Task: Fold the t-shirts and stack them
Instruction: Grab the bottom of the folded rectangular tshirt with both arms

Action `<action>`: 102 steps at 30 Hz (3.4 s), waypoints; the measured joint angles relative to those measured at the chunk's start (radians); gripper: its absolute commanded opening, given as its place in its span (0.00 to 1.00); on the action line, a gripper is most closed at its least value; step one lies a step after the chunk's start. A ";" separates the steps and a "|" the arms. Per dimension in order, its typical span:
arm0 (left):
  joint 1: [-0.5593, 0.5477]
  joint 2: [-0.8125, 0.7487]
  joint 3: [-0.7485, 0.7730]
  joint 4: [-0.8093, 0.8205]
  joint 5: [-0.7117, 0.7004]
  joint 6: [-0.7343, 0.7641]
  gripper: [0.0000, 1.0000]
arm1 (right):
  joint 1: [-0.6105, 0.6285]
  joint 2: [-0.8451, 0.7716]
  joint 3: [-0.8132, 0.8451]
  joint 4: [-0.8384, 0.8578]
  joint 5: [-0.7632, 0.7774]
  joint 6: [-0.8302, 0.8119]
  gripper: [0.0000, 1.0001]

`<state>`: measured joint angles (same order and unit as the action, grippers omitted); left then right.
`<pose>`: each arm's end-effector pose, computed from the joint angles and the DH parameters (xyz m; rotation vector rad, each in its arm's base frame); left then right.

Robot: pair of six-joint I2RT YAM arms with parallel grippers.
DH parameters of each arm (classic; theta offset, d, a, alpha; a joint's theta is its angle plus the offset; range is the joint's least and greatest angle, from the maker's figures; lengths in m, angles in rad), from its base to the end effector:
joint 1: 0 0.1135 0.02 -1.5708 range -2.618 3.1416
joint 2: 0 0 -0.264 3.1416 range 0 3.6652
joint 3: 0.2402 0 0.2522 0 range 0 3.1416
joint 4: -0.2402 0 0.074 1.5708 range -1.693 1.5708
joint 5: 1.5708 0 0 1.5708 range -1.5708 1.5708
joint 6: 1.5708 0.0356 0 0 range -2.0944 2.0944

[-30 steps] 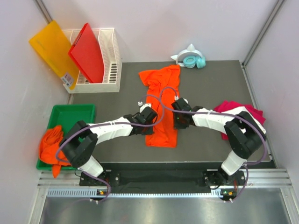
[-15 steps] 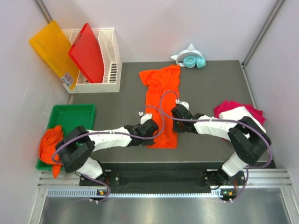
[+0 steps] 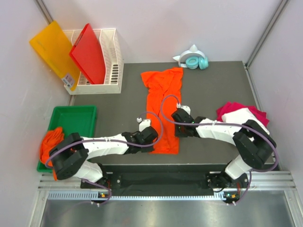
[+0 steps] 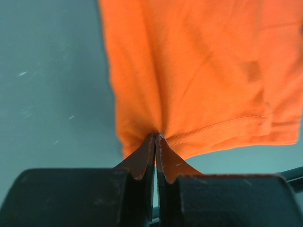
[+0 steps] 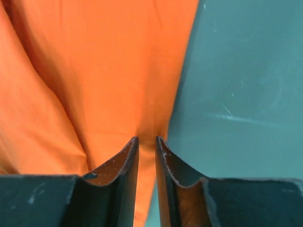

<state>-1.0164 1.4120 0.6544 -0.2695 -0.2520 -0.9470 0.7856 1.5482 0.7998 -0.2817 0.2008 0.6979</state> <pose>0.1410 -0.2109 0.1566 -0.0015 2.6053 -0.4202 0.2103 0.2004 0.1614 -0.0414 2.5963 0.2932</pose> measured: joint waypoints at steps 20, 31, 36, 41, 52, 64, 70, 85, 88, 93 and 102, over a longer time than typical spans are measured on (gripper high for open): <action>-0.006 -0.422 0.055 -0.191 -0.303 0.029 0.15 | -0.047 0.228 0.525 -0.223 -0.022 -0.226 0.30; -0.006 -0.272 0.023 -0.134 -0.242 0.122 0.15 | -0.063 0.287 0.623 -0.240 -0.046 -0.245 0.32; -0.006 -0.251 0.023 -0.144 -0.235 0.131 0.16 | -0.053 0.182 0.447 -0.219 -0.067 -0.240 0.42; -0.006 -0.314 0.023 -0.146 -0.256 0.131 0.18 | -0.016 0.046 0.282 -0.219 -0.069 -0.224 0.56; -0.006 -0.373 0.023 -0.163 -0.264 0.104 0.18 | 0.122 -0.055 0.157 -0.195 -0.024 -0.176 0.61; -0.006 -0.372 0.020 -0.196 -0.266 0.055 0.18 | 0.198 -0.053 0.103 -0.151 -0.020 -0.125 0.50; -0.006 -0.372 0.009 -0.206 -0.265 0.038 0.18 | 0.198 -0.021 0.058 -0.109 -0.031 -0.115 0.40; -0.006 -0.372 -0.006 -0.221 -0.261 0.011 0.18 | 0.199 -0.019 0.026 -0.065 -0.068 -0.103 0.00; -0.006 -0.372 -0.008 -0.221 -0.261 0.007 0.17 | 0.199 -0.019 0.025 -0.062 -0.071 -0.102 0.00; -0.006 -0.371 -0.012 -0.221 -0.261 0.005 0.17 | 0.204 -0.034 0.006 -0.061 -0.070 -0.098 0.00; -0.006 -0.369 -0.032 -0.216 -0.253 -0.003 0.17 | 0.276 -0.160 -0.001 -0.117 -0.037 -0.083 0.00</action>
<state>-1.0229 1.0435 0.6224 -0.4858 -0.5053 -0.9504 1.0615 1.3884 0.7986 -0.3992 0.1638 0.6147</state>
